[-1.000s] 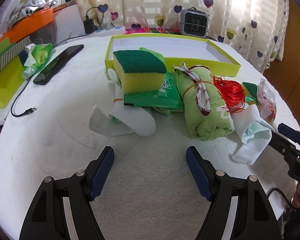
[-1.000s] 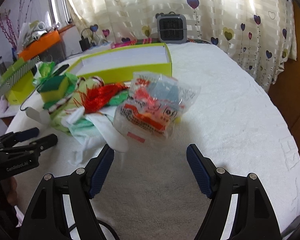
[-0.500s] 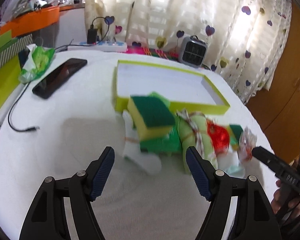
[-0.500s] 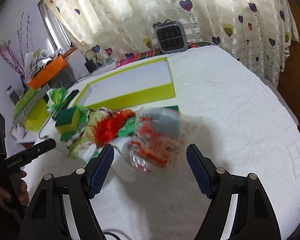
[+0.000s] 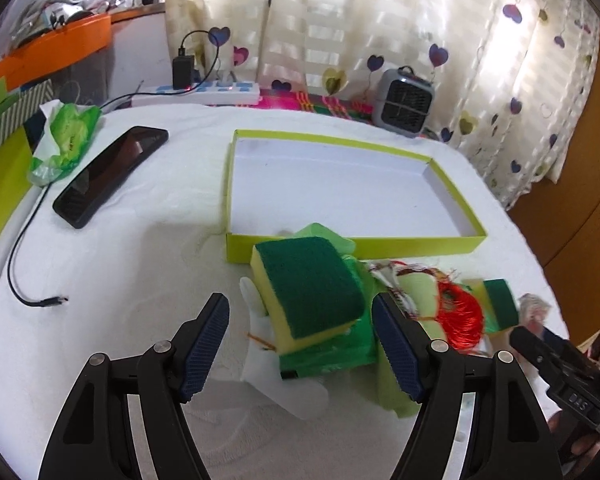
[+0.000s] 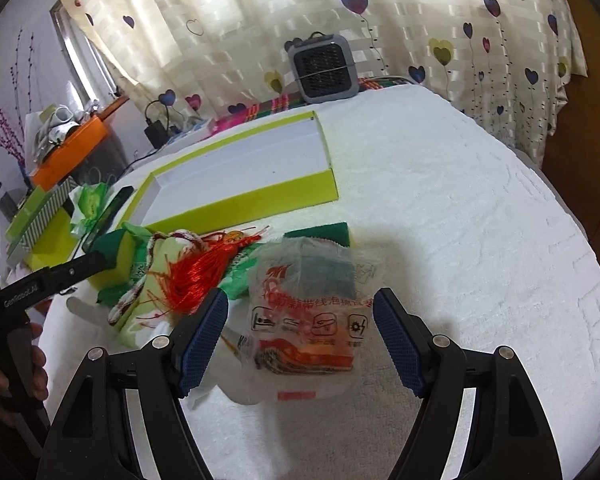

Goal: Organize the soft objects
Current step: 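Grasp the clear earplug bag with the right tool while the left tool grasps the yellow-green sponge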

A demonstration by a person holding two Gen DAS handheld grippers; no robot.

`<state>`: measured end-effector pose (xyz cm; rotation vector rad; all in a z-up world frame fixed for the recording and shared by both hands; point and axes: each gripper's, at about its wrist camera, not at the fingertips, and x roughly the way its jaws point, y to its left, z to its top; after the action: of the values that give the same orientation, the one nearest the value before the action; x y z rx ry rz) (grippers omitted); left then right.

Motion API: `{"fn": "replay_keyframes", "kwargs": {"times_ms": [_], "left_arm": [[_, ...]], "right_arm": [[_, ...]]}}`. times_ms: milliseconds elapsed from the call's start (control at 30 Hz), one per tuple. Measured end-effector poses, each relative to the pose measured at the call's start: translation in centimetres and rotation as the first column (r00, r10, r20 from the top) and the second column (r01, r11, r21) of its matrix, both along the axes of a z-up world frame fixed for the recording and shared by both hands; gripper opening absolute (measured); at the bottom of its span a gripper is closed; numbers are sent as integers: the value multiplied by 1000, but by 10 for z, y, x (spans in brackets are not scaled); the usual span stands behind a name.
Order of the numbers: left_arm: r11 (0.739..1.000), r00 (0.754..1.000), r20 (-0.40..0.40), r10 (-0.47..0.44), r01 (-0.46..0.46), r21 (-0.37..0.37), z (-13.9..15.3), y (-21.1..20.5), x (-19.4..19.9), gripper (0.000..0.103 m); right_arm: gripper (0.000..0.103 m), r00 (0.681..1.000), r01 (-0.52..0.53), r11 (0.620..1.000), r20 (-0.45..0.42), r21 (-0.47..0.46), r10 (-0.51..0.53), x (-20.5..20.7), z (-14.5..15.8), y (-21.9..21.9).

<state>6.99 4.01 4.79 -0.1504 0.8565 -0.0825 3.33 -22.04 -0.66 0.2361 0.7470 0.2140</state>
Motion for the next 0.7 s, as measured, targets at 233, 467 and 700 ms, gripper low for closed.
{"fn": "replay_keyframes", "kwargs": {"times_ms": [233,467,700], "left_arm": [[998,1000,-3,9,-9,58,-3,-6,8,74],[1000,1000,2,21,-21,13,-4,-3,11,65],[1000,1000,16,13,-13,-2,-4,-4,12,56]], "right_arm": [[75,1000,7,997,-6,-76,-8,2,-5,7],[75,1000,4,997,-16,-71,-5,4,-7,3],[75,999,11,1000,-32,-8,-11,4,-10,-10]]}}
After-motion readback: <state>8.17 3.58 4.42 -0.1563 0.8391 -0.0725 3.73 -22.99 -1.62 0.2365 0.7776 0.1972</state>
